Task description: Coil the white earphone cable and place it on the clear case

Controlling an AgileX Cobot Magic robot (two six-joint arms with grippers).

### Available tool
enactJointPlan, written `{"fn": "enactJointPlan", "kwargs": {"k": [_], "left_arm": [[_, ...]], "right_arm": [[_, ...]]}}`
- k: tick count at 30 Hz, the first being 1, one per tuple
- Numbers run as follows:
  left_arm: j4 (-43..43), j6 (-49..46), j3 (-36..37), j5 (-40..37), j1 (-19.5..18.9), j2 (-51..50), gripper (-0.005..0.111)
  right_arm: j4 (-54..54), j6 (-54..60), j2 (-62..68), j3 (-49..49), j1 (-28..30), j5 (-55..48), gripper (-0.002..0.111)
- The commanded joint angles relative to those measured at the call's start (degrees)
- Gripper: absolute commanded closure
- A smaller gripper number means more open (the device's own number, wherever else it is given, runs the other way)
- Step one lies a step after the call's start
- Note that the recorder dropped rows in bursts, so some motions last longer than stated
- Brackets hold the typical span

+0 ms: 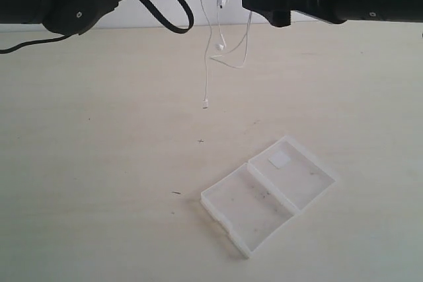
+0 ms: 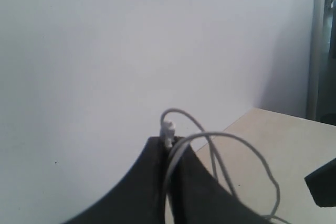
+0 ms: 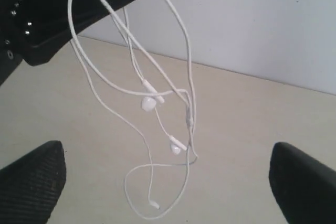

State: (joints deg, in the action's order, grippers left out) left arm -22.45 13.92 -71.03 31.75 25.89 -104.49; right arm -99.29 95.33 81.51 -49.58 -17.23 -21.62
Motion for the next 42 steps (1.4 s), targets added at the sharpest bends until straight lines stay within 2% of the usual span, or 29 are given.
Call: {"fn": "enactJointPlan", "kwargs": {"k": [1,10,16,22,26,42], "left_arm": [[0.4,0.2,-0.4,-0.1,-0.1,0.6,0.107],[0.4,0.2,-0.4,-0.2,-0.1,0.6,0.107],[0.4,0.2,-0.4,-0.2,-0.1,0.6,0.107],[0.4,0.2,-0.4,-0.6,0.4,0.6,0.107],[0.4,0.2,-0.4,-0.8,0.4,0.6,0.107],[0.4,0.2,-0.4,-0.8,0.4,0.6,0.107]], "right_arm": [[-0.7,0.5,-0.1,0.4,-0.1,-0.7,0.003],[2.9,5.0,4.9,0.4,-0.1,-11.3,0.003],[-0.4,5.2,11.1,0.4,-0.1,-11.5,0.003],[-0.7,12.0,14.7,-3.1,-0.1,-9.6,0.003],[-0.7,11.2,15.5,-6.3,-0.1,-9.5,0.003],[-0.7,9.9,20.1,-7.4,-0.1,-6.8,0.003]]}}
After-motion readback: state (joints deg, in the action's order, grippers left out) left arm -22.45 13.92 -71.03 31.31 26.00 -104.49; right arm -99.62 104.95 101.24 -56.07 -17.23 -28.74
